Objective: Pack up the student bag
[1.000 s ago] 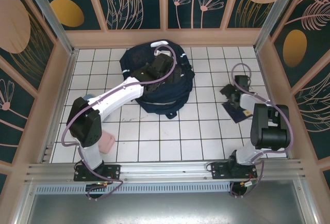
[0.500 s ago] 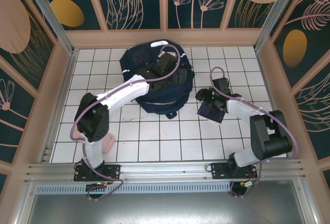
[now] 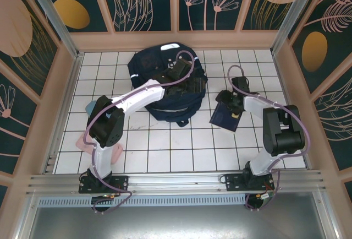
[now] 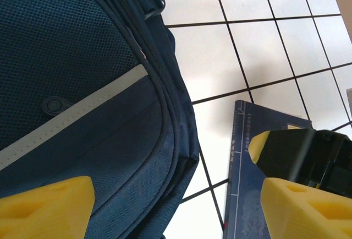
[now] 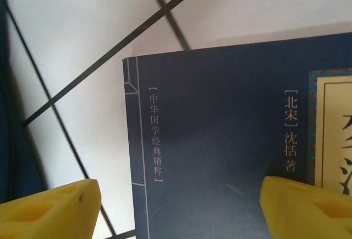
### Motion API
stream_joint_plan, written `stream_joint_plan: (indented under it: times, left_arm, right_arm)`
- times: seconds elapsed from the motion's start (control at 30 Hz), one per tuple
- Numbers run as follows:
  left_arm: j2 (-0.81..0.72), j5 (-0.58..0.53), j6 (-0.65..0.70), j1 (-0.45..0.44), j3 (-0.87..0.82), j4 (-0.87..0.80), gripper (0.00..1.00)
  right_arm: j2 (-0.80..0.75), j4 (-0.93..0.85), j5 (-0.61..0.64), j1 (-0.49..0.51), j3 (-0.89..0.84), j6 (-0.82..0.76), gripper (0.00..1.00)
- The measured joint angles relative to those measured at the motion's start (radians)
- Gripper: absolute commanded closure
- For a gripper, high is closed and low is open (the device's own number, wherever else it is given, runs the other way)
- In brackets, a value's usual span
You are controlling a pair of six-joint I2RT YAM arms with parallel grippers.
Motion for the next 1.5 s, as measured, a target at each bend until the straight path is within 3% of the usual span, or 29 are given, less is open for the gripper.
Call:
stream_joint_plan:
  times: [0.1, 0.27, 0.47, 0.57, 0.67, 0.97, 1.2, 1.5]
  left_arm:
    - [0.0, 0.022, -0.012, 0.0, -0.002, 0.003, 0.24]
    - [0.011, 0.077, -0.04, -0.006, -0.009, 0.019, 0.32]
    - [0.084, 0.161, -0.078, -0.039, -0.009, 0.052, 0.42]
    - [0.118, 0.195, -0.094, -0.061, -0.007, 0.059, 0.45]
    - [0.147, 0.222, -0.123, -0.083, -0.002, 0.064, 0.5]
    - [0.213, 0.264, -0.193, -0.13, 0.033, 0.086, 0.51]
    - [0.237, 0.242, -0.218, -0.129, 0.037, 0.075, 0.54]
    - [0.294, 0.207, -0.226, -0.129, 0.06, 0.029, 0.57]
  right_arm:
    - [-0.018, 0.04, -0.043, 0.019, -0.037, -0.014, 0.33]
    - [-0.122, 0.016, -0.092, 0.027, -0.092, -0.014, 0.33]
    - [-0.317, -0.038, -0.009, -0.065, -0.1, 0.013, 0.34]
    - [-0.358, -0.058, 0.016, -0.116, -0.137, 0.012, 0.4]
    - [-0.341, -0.089, 0.011, -0.135, -0.18, 0.0, 0.49]
    - [-0.245, -0.101, -0.042, -0.135, -0.248, -0.028, 0.74]
    - [-0.229, -0.076, -0.052, -0.135, -0.248, -0.028, 0.81]
    - [-0.212, -0.034, -0.074, -0.135, -0.248, -0.028, 0.82]
